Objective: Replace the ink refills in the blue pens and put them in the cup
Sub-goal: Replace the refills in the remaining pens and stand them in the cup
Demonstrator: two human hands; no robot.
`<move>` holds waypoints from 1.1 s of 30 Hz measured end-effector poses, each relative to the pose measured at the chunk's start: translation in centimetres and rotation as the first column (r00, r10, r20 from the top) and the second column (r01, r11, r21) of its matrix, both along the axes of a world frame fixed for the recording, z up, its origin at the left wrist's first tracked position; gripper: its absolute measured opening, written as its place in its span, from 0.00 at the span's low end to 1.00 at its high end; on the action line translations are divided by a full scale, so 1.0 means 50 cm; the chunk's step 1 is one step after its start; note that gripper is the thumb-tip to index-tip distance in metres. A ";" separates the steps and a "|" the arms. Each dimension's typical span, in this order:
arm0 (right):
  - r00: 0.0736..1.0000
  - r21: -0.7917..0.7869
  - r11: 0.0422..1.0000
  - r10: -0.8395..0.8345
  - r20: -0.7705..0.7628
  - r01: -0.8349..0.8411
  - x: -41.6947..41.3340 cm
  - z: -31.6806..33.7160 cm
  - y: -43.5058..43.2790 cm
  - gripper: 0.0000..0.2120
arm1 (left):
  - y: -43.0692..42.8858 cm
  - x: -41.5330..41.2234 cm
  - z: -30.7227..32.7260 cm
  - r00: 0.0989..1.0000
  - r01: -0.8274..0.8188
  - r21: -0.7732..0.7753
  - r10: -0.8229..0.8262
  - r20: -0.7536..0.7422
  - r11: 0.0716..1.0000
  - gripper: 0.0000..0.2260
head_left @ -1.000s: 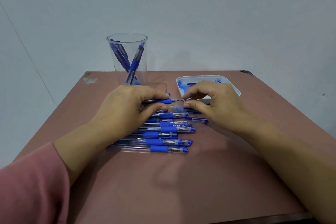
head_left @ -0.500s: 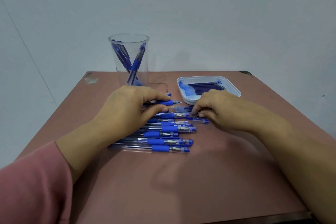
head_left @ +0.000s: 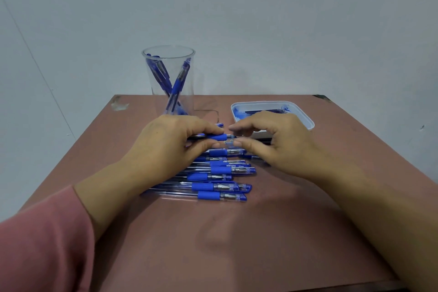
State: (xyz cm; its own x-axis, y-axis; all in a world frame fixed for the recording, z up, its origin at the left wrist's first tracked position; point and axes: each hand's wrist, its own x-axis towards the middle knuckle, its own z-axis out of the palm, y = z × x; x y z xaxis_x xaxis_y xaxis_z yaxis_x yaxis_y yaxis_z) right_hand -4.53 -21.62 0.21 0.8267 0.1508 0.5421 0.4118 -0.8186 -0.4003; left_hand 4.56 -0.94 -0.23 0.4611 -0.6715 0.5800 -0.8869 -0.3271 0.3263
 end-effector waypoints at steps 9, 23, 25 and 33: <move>0.998 0.027 0.999 -0.038 -0.047 0.039 -0.002 0.002 -0.034 0.08 | 0.000 0.002 0.001 1.000 -0.020 0.016 0.020 0.004 1.000 0.17; 0.998 0.042 0.999 0.009 -0.060 -0.006 0.005 -0.003 -0.021 0.14 | -0.001 -0.001 -0.001 1.000 -0.017 0.005 0.017 0.002 1.000 0.16; 0.998 0.025 0.999 0.021 -0.052 -0.020 0.011 -0.009 -0.020 0.13 | 0.000 -0.001 -0.001 1.000 -0.013 -0.001 0.013 -0.002 1.000 0.17; 0.990 0.058 0.990 -0.126 -0.059 0.129 -0.018 0.016 -0.085 0.11 | 0.008 0.019 -0.004 0.993 -0.110 0.003 0.110 -0.043 0.994 0.15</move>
State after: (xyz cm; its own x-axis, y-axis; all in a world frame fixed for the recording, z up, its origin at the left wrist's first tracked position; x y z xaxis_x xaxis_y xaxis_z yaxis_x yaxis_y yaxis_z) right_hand -5.42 -25.89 1.03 0.8657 0.0104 0.5005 0.2818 -0.8364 -0.4702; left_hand 5.49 -0.54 -0.42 0.5569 -0.6155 0.5577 -0.8305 -0.4224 0.3632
